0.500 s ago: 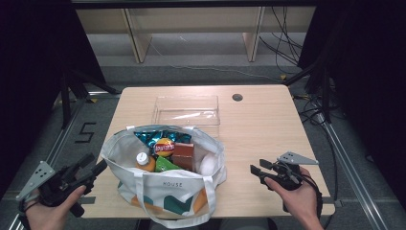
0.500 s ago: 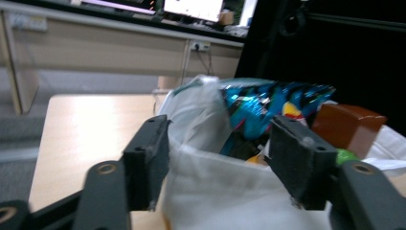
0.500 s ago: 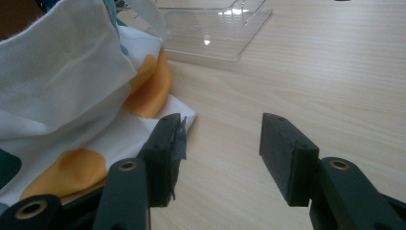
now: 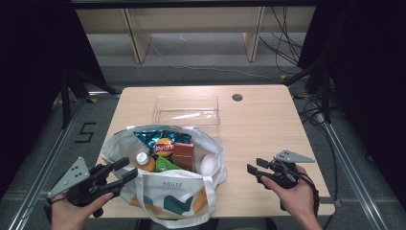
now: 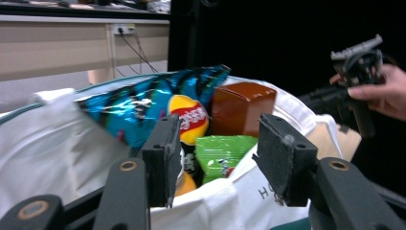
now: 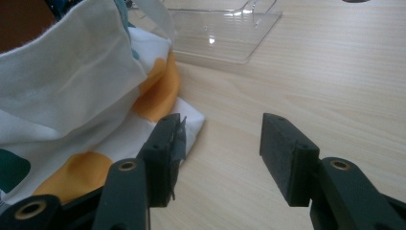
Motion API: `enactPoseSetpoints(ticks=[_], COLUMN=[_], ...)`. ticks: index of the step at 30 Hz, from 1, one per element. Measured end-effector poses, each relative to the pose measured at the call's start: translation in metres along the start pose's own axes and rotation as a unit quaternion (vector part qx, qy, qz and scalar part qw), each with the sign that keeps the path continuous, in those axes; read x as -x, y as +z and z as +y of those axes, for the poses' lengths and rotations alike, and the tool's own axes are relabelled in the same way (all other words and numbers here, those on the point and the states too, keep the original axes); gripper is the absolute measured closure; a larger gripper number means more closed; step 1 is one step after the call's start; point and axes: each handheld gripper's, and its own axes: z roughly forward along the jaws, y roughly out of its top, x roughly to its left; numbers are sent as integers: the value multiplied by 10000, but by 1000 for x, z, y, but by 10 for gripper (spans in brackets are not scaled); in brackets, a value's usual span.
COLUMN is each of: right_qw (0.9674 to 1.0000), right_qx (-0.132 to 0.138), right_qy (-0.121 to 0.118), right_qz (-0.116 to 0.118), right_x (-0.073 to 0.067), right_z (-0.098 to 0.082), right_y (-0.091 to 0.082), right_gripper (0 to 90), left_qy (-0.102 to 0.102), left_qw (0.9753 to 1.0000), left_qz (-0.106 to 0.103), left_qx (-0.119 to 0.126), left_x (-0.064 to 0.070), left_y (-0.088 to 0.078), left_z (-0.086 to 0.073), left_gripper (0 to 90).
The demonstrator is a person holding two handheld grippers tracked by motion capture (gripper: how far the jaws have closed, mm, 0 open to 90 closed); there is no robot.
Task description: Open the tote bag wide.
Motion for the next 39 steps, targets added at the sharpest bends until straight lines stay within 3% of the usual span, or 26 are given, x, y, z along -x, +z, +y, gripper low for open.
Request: enactPoseSetpoints(ticks=[2,3,6,9,13,14,16,18,19,20,21,22,23,24,25,26,27,28,30,31,32,33,34,36,37,39], right_qw=[9998,10000,9997,9999,9992,9998,9998,9998,9992,9998,9992,9996,9997,9994,9999,9997,9994,9994,9997,9993,9995,9990,9994,9992,9978,9964], right_qx=[-106,-33,-79,19,-39,-74,-60,-26,-87,-88,-123,-87,-80,-32,26,41,-2,12,92,21,93,101,186,294,381,435], right_qy=[155,66,234,58,403,177,192,194,361,187,349,260,199,304,97,123,261,255,157,298,212,350,154,103,209,335], right_qz=[-84,-18,-41,-85,52,-72,97,103,114,50,126,87,118,161,112,189,213,215,160,231,222,264,258,269,497,650], right_x=[-4,-3,-3,3,-1,2,1,1,-1,1,-1,-1,-1,-5,-3,-4,-7,-7,-6,-9,-10,-13,-13,-15,-25,-37], right_z=[1,1,-2,-2,-2,-2,-2,-2,-2,-2,-2,-1,0,0,1,2,2,2,3,4,7,9,12,15,25,33], right_y=[-2,-2,-3,-3,-1,0,1,1,1,1,1,2,2,1,2,2,1,1,3,2,3,1,1,1,-2,-4], right_gripper=[502,502,500,498,496,497,494,494,494,495,495,495,494,494,494,494,494,494,494,496,500,508,522,547,561,565], left_qy=[77,189,814,994,1118,1155,1147,1194,1418,1586,1586,1708,1754,1750,1710,1718,1635,1729,1695,1760,1878,1895,1919,1834,1836,1783], left_qw=[9998,9996,9956,9924,9886,9876,9874,9864,9828,9787,9787,9745,9729,9725,9731,9721,9735,9711,9702,9676,9642,9634,9622,9636,9633,9651], left_qz=[-132,-134,-63,-144,-399,-445,-481,-479,-446,-408,-408,-387,-360,-376,-390,-400,-390,-392,-348,-280,-237,-212,-199,-213,-220,-239], left_qx=[-88,-163,-457,-711,-926,-965,-973,-1019,-1098,-1237,-1237,-1405,-1466,-1487,-1494,-1547,-1553,-1598,-1698,-1787,-1855,-1884,-1920,-1931,-1947,-1902], left_x=[3,5,10,16,15,14,13,12,13,15,15,17,18,18,19,19,21,20,21,22,21,22,22,23,26,29], left_y=[4,7,17,28,44,47,51,52,54,54,54,55,54,54,54,54,54,54,54,54,54,54,54,53,49,45], left_z=[-1,-2,-5,-7,-8,-9,-12,-13,-13,-13,-13,-12,-12,-11,-12,-12,-13,-12,-14,-14,-13,-13,-11,-10,-6,-2], left_gripper=[461,450,436,444,478,497,529,554,570,590,618,641,658,664,667,667,669,679,715,747,801,832,853,869,873,874])
